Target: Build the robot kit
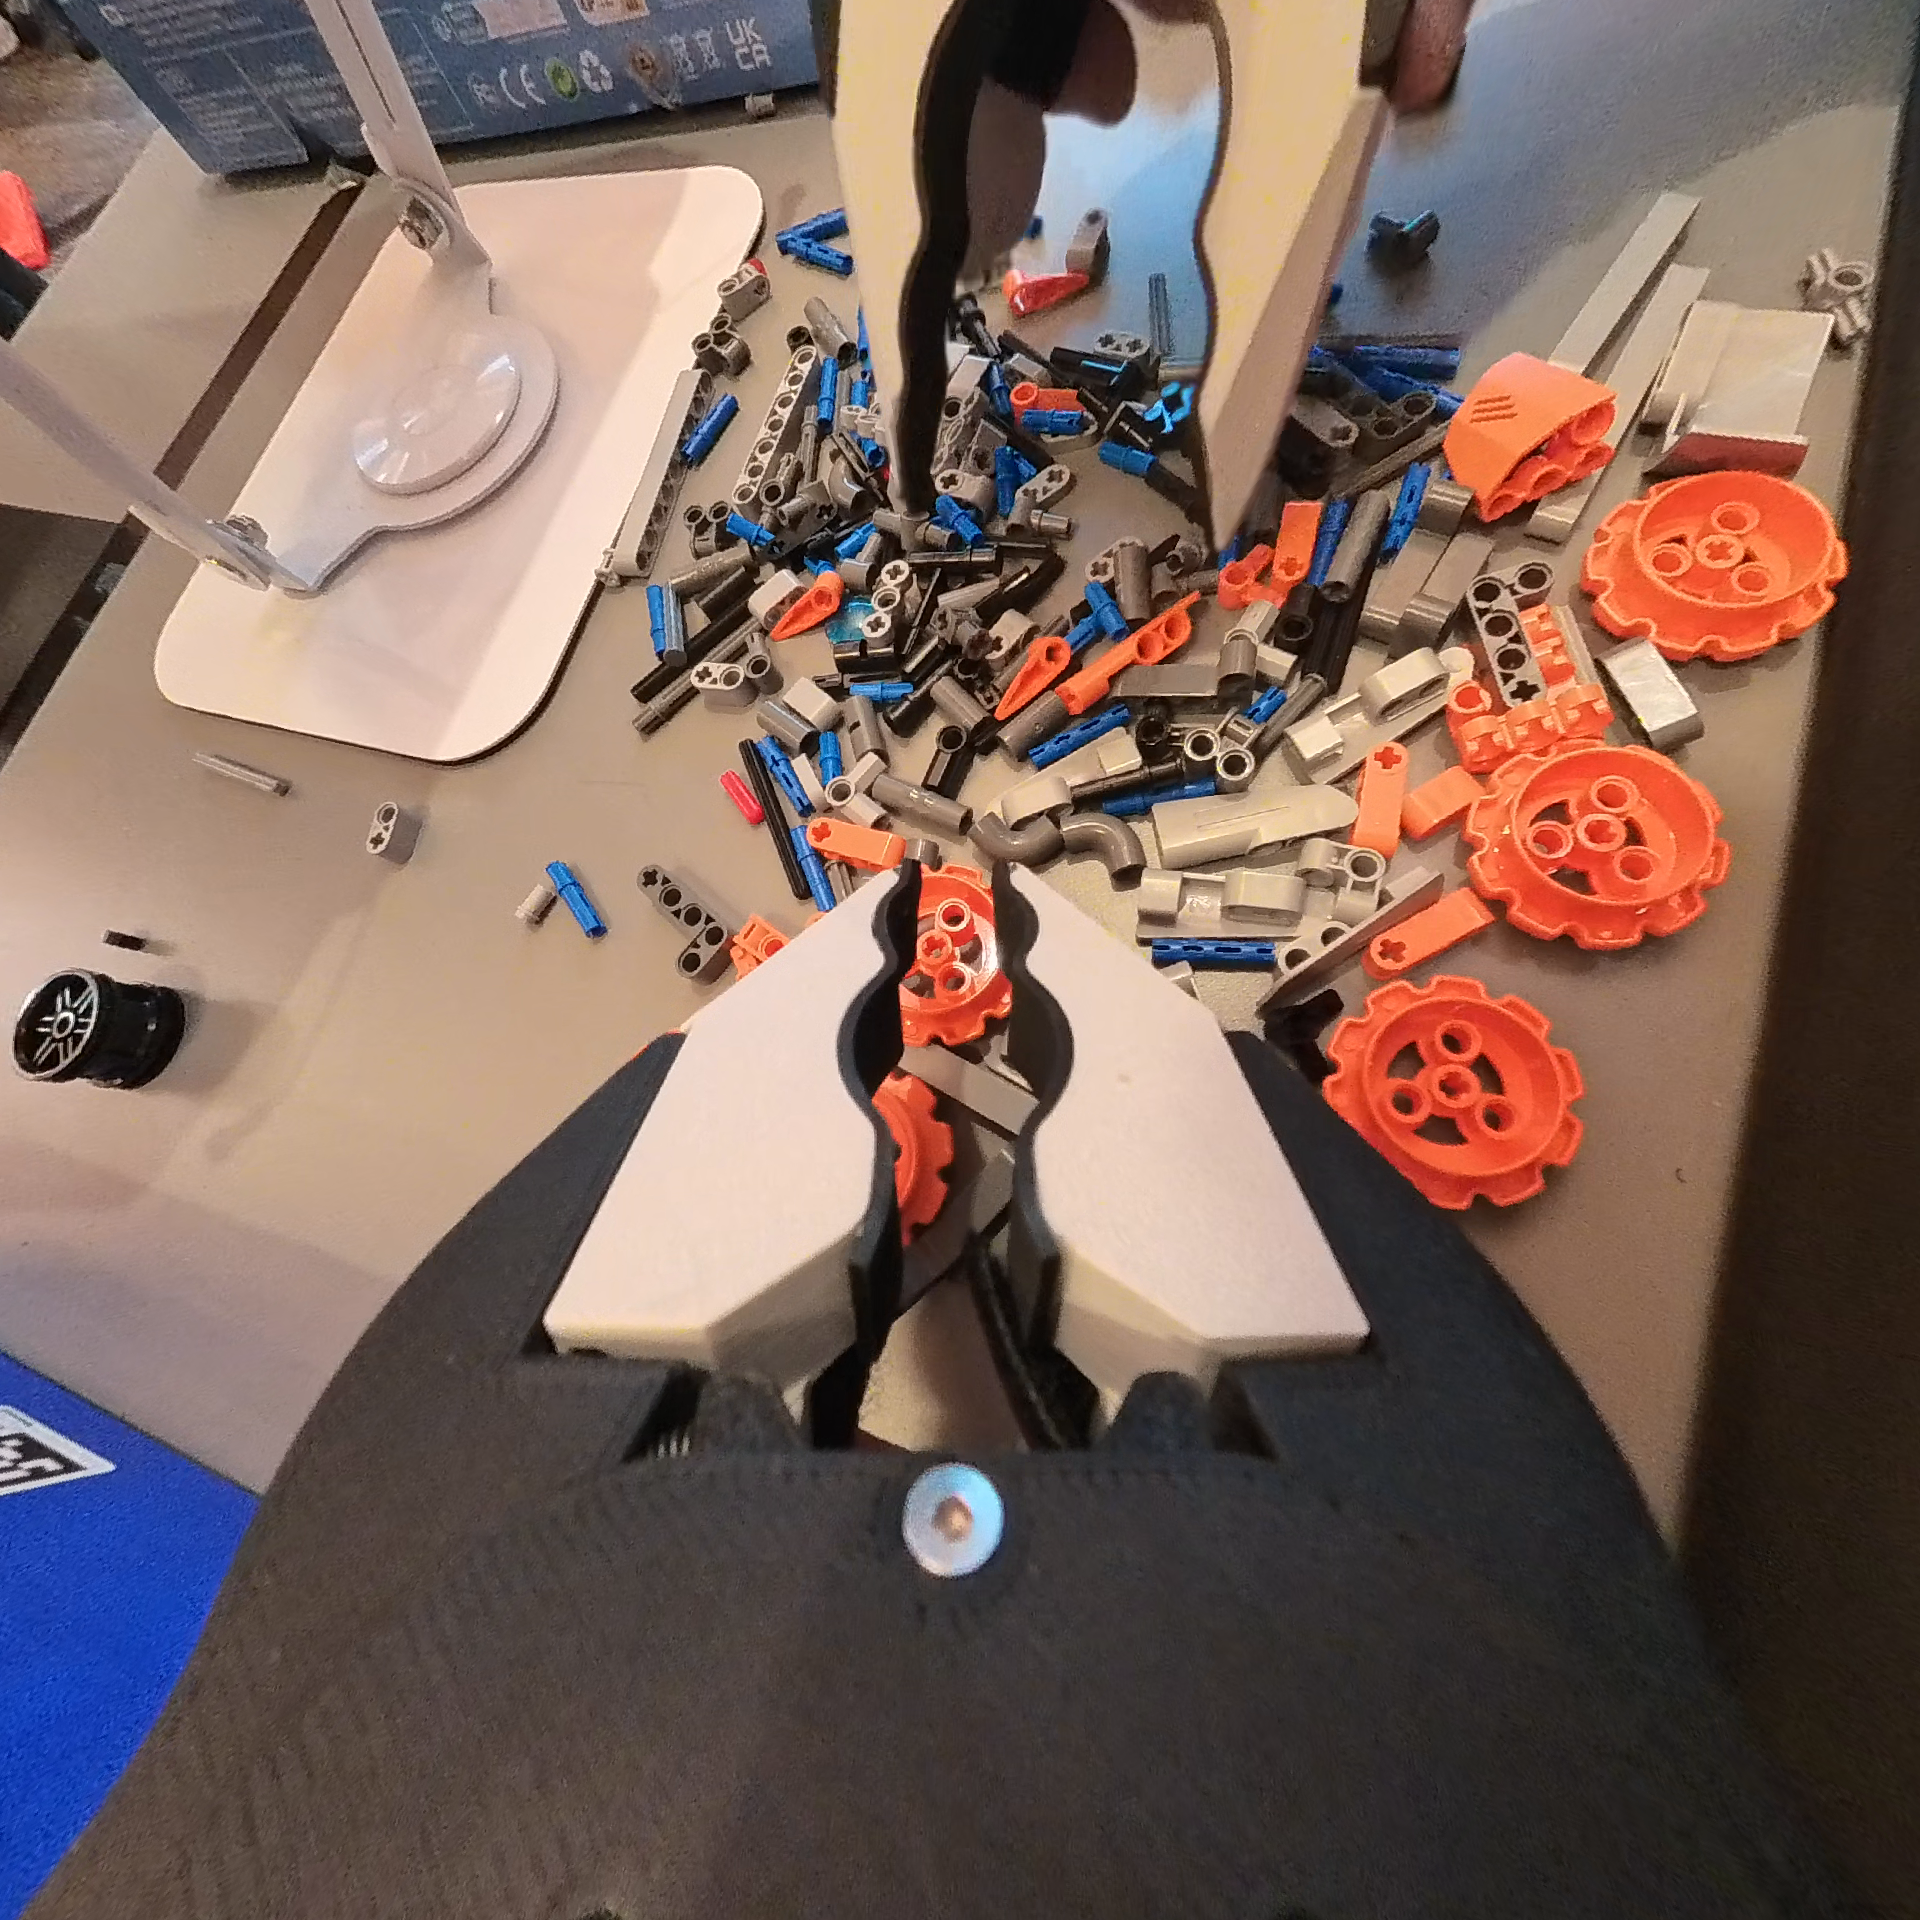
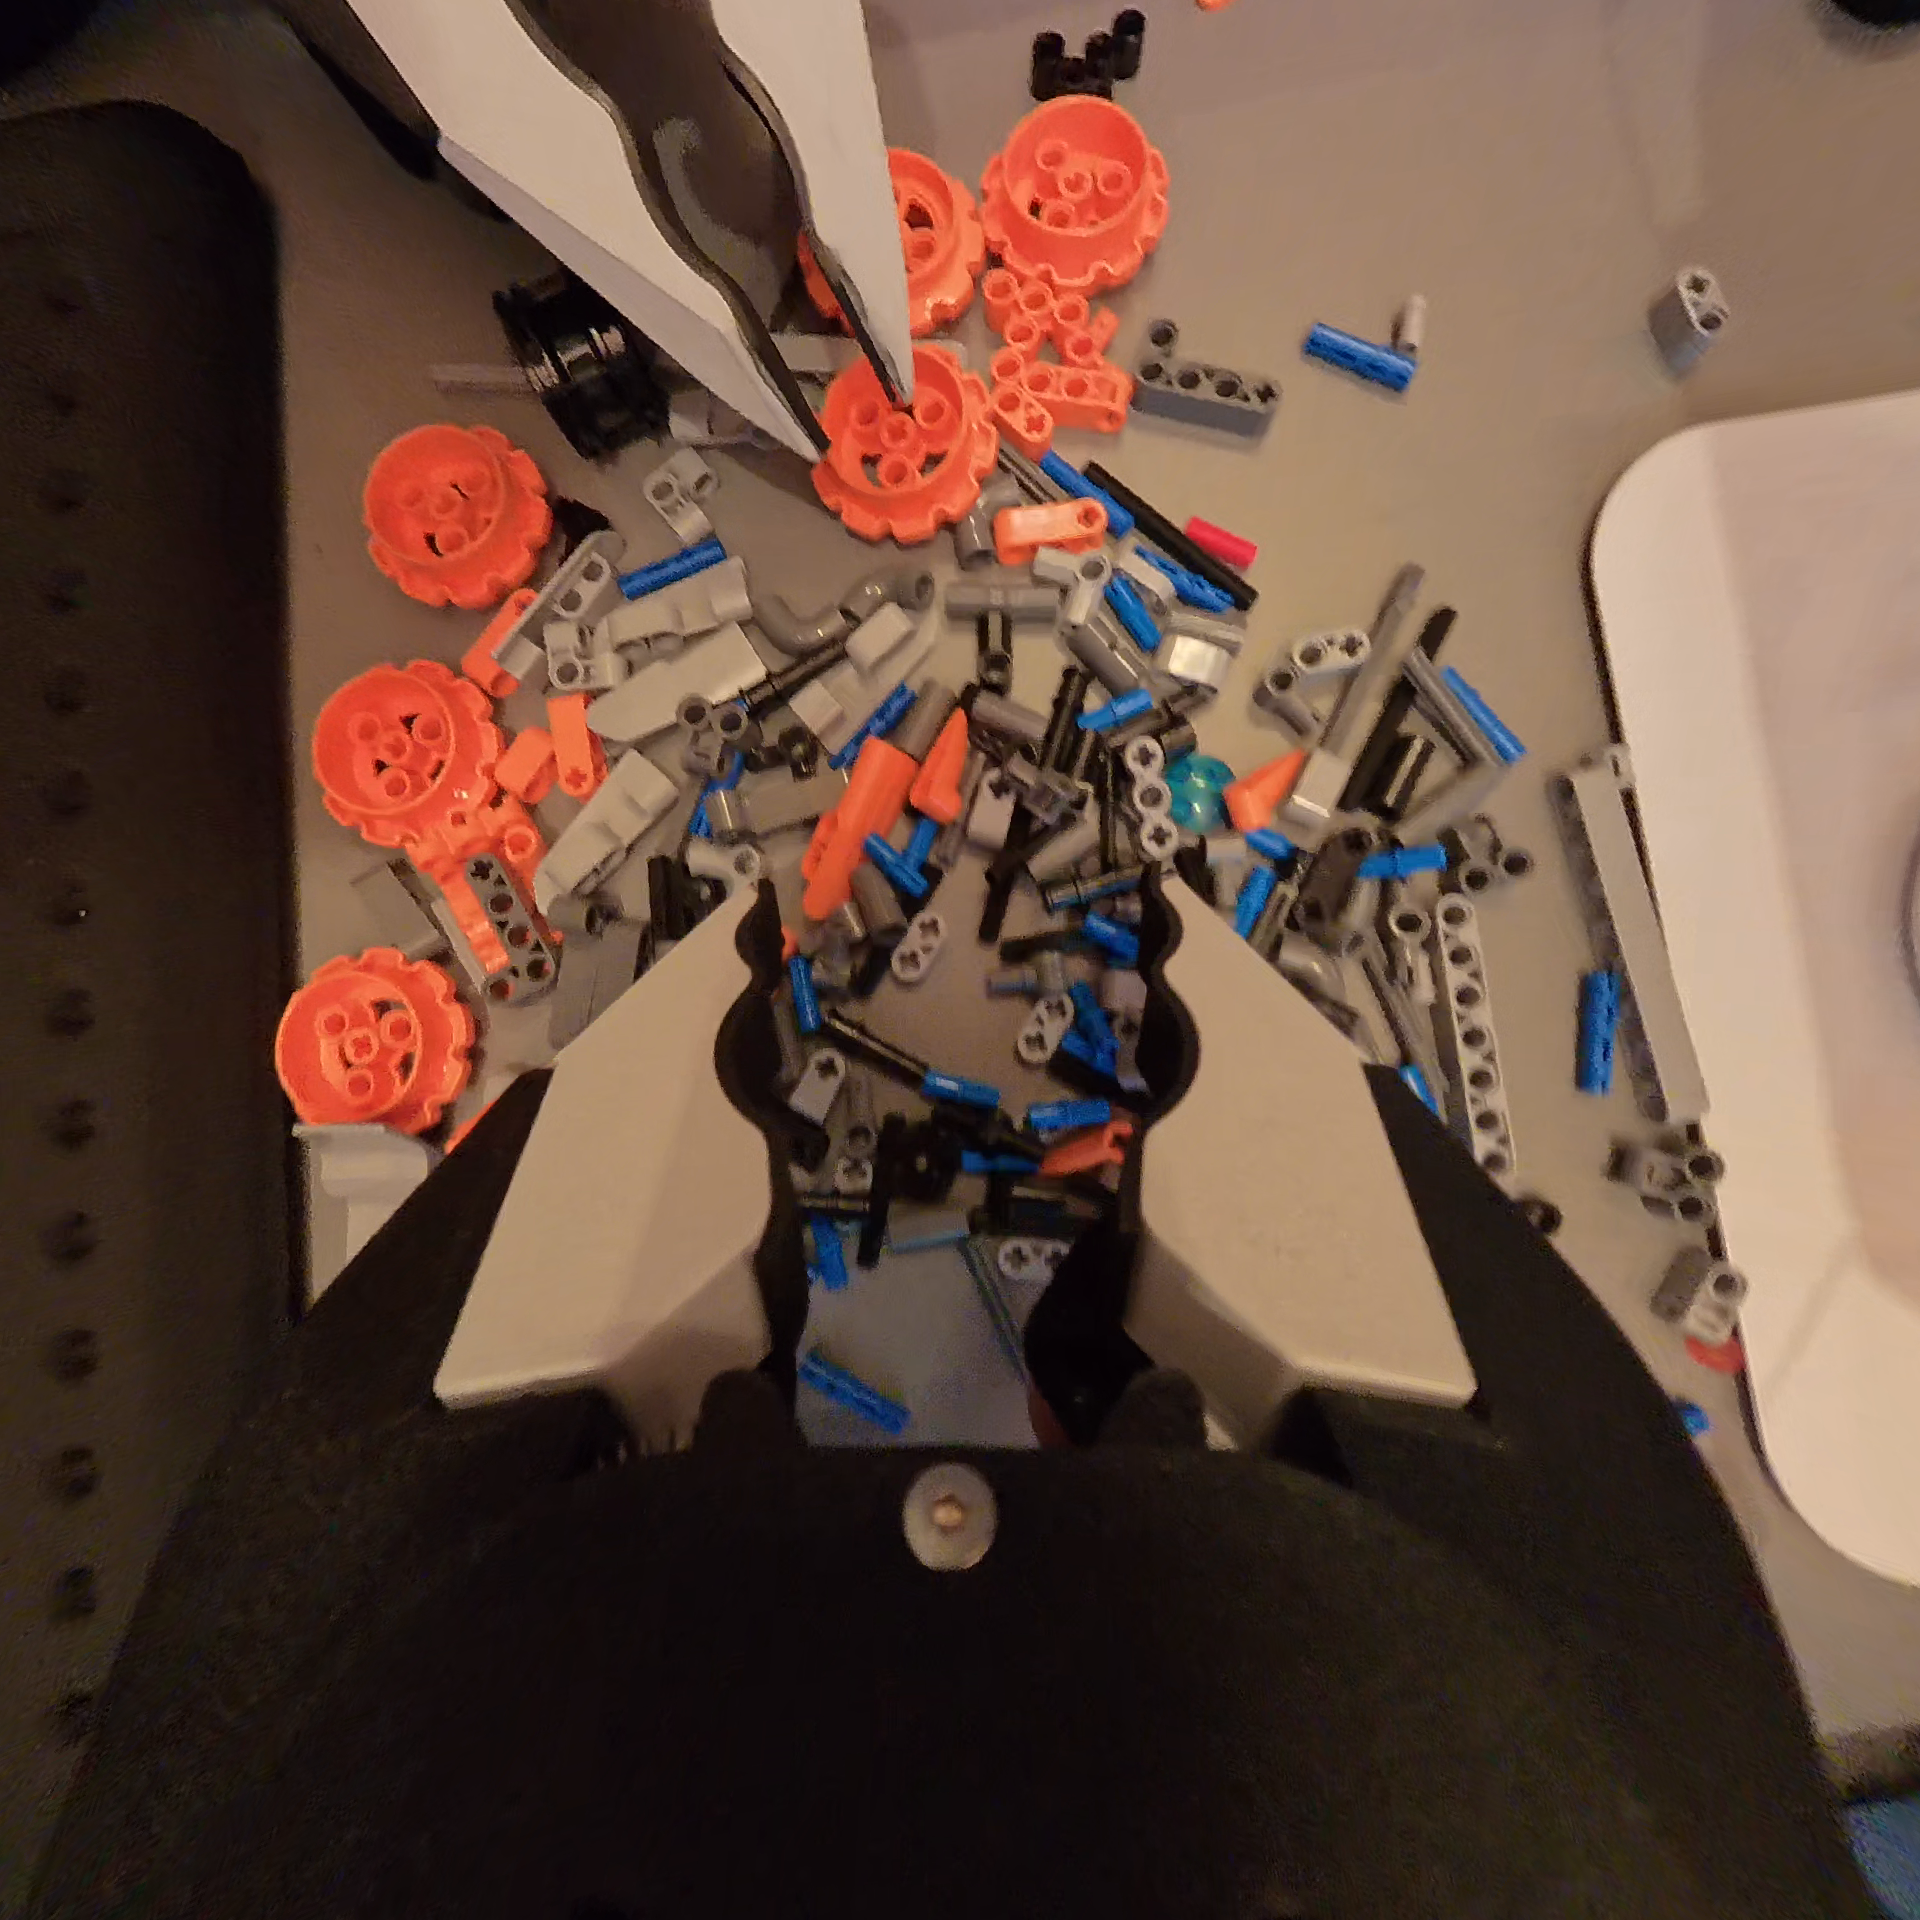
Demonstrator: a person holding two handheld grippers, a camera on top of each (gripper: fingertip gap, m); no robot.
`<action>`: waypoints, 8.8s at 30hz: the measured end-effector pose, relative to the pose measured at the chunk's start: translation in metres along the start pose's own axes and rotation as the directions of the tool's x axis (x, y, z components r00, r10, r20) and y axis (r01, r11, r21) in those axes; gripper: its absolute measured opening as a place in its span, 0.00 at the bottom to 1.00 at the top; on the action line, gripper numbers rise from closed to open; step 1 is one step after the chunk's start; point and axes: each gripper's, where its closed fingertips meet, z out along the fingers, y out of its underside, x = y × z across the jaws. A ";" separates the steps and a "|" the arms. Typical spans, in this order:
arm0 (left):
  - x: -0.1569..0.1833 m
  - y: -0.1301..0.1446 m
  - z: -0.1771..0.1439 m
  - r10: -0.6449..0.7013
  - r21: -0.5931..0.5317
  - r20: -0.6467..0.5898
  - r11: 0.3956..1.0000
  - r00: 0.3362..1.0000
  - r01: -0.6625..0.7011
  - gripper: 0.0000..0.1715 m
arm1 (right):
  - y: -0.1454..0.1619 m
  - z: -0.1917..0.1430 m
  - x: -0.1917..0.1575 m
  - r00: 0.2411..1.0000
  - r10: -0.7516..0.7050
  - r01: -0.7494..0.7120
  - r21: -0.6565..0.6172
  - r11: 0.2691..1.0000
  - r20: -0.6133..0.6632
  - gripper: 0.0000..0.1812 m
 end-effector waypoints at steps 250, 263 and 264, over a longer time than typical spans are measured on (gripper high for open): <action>-0.062 -0.035 -0.080 -0.191 0.373 0.323 0.926 0.927 0.060 0.00 | 0.023 -0.100 0.062 0.937 0.088 0.013 0.286 0.958 -0.338 0.01; -0.062 -0.033 -0.076 -0.174 0.349 0.345 0.936 0.922 0.046 0.00 | 0.024 -0.133 0.081 0.883 0.183 -0.016 0.363 0.932 -0.432 0.01; -0.062 -0.032 -0.076 -0.172 0.346 0.346 0.937 0.922 0.045 0.00 | 0.025 -0.136 0.083 0.879 0.194 -0.021 0.371 0.928 -0.436 0.01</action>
